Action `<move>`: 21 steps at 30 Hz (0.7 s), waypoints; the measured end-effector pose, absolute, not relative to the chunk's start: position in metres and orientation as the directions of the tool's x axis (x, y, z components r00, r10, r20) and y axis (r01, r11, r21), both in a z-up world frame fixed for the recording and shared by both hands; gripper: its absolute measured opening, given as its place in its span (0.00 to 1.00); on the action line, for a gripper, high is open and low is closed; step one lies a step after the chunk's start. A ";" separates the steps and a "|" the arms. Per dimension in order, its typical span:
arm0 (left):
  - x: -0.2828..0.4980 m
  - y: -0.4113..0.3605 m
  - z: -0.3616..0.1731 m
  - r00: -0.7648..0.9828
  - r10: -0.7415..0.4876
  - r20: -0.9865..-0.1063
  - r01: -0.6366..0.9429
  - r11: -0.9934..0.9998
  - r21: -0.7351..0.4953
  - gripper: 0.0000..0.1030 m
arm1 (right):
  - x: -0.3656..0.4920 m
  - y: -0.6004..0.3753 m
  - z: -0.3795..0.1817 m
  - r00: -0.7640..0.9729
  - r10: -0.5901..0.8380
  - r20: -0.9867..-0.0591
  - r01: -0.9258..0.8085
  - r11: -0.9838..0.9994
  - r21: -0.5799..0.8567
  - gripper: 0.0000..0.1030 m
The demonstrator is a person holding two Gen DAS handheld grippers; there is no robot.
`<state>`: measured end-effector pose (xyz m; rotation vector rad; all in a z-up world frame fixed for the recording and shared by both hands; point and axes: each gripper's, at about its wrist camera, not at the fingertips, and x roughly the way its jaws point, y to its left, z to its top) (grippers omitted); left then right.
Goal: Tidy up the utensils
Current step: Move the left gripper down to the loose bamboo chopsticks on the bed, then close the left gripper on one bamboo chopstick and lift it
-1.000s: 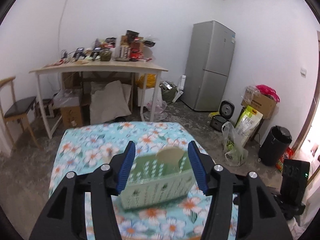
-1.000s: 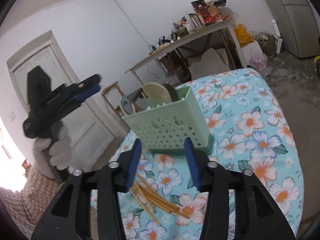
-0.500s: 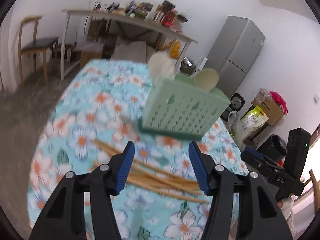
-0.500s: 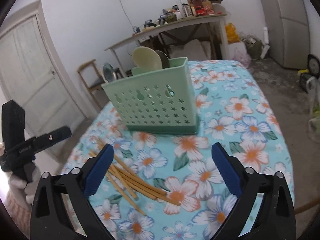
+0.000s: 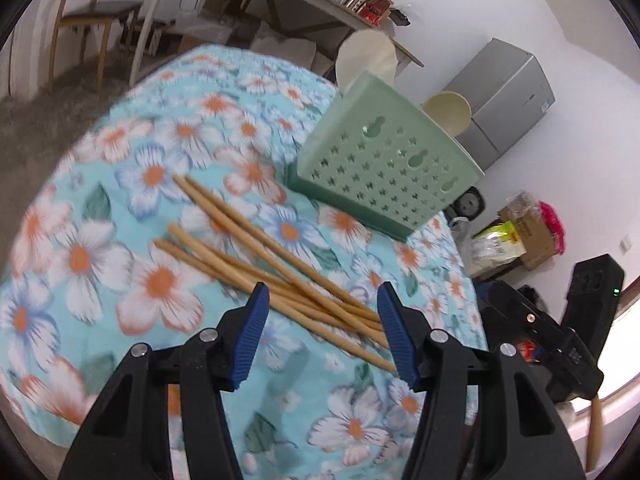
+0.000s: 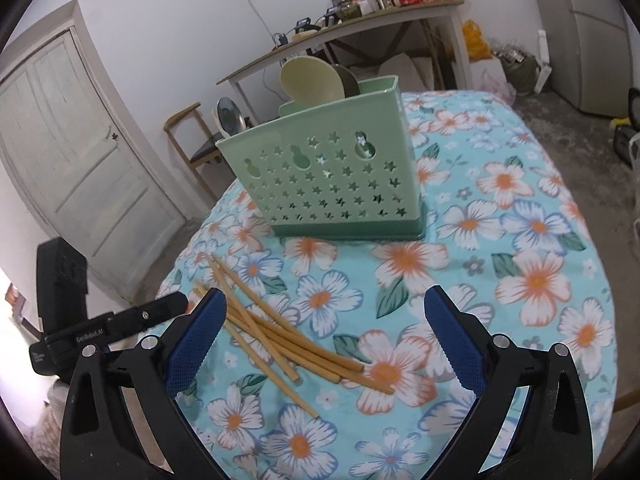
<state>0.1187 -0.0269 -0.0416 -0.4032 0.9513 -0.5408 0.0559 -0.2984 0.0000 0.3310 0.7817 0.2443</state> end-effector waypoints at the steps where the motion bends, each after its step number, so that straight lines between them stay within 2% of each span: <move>1: 0.117 -0.027 -0.044 0.459 -0.606 -0.650 0.253 0.791 -0.558 0.52 | 0.056 -0.298 0.000 0.683 0.340 -0.647 -0.097 0.920 0.380 0.92; 5: 0.118 -0.023 -0.054 0.430 -0.655 -0.621 0.223 0.743 -0.631 0.51 | 0.056 -0.300 -0.003 0.672 0.366 -0.644 -0.111 0.909 0.401 0.92; 8: 0.126 -0.016 -0.063 0.406 -0.707 -0.579 0.153 0.677 -0.719 0.46 | 0.058 -0.305 -0.006 0.664 0.390 -0.638 -0.111 0.895 0.431 0.92; 13: 0.138 0.000 -0.083 0.388 -0.763 -0.517 -0.004 0.559 -0.829 0.28 | 0.058 -0.310 -0.008 0.656 0.403 -0.638 -0.111 0.888 0.447 0.92; 18: 0.143 0.008 -0.105 0.377 -0.777 -0.504 -0.128 0.496 -0.859 0.17 | 0.058 -0.314 -0.009 0.660 0.409 -0.630 -0.102 0.880 0.464 0.92; 21: 0.146 0.006 -0.114 0.380 -0.777 -0.502 -0.168 0.476 -0.863 0.16 | 0.057 -0.316 -0.010 0.656 0.411 -0.633 -0.098 0.878 0.468 0.92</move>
